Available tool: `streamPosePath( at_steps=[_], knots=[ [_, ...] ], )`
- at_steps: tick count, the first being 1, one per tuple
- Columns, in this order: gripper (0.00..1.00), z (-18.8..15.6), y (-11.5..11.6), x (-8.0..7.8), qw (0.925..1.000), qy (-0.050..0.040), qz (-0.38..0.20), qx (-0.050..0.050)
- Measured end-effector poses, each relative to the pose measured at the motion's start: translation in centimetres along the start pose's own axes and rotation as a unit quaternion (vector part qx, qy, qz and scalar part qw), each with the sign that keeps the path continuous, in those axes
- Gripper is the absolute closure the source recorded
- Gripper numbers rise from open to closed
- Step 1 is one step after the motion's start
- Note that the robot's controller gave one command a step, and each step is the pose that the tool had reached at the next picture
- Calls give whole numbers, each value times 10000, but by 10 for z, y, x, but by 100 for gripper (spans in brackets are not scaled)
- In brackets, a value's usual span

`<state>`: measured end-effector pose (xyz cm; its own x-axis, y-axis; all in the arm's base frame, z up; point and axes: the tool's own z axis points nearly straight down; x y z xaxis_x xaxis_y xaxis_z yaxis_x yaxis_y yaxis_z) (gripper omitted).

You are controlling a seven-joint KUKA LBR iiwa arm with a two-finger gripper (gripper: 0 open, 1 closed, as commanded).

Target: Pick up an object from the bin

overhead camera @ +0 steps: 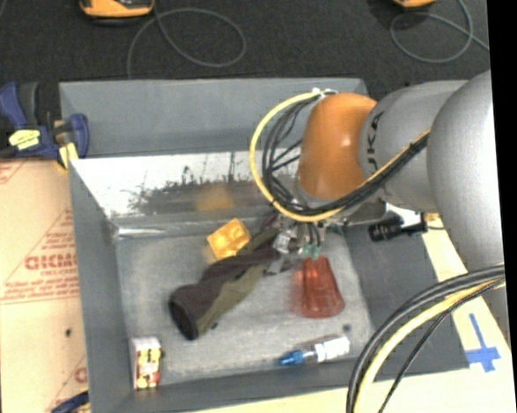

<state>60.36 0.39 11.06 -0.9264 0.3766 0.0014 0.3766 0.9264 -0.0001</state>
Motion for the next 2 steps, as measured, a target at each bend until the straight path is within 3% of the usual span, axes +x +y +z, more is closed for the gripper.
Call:
streamPosePath(
  at_steps=[1,2],
  knots=[
    [100,-58,-2,-3,10000,-33,17,-12],
    [100,-93,-2,-8,10000,-65,7,-25]
  ],
)
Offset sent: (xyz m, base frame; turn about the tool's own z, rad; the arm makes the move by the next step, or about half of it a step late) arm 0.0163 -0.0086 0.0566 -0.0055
